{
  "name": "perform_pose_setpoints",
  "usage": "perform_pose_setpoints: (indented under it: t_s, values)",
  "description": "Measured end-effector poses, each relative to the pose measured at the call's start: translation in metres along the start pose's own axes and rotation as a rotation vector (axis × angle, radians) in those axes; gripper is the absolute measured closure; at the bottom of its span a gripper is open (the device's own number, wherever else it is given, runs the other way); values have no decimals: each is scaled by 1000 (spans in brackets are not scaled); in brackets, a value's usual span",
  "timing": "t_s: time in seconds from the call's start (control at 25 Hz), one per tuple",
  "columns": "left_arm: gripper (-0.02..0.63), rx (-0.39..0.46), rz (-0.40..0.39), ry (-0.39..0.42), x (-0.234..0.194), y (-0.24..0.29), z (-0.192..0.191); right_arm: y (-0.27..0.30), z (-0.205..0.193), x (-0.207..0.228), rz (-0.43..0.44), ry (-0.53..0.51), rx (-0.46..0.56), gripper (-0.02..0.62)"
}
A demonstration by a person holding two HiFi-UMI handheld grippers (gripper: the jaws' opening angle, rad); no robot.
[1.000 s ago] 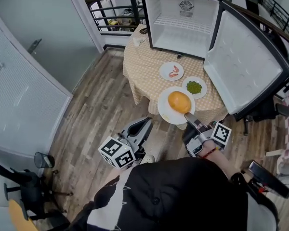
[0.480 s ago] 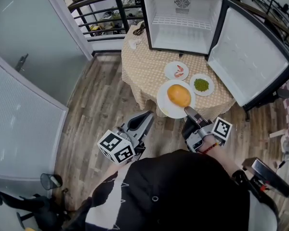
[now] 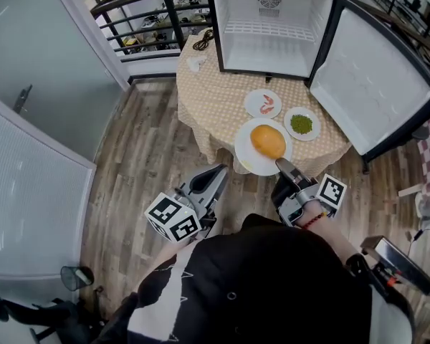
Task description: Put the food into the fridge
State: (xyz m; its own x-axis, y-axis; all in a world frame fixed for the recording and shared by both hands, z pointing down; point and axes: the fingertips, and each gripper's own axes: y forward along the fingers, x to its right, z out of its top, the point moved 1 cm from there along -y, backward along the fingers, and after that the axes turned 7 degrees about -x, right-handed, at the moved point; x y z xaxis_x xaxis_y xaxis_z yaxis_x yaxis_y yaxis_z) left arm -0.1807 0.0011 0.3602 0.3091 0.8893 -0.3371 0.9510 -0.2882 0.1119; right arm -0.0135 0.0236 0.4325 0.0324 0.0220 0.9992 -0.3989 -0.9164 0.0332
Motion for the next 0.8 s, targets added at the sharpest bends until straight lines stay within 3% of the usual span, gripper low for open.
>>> perform_pose_setpoints:
  t_s: [0.32, 0.8]
  values:
    - [592, -12, -27, -12, -21, 29, 1, 12, 34, 11, -29, 8, 45, 574]
    - [592, -41, -20, -37, -85, 84, 23, 80, 96, 15, -44, 21, 38, 574]
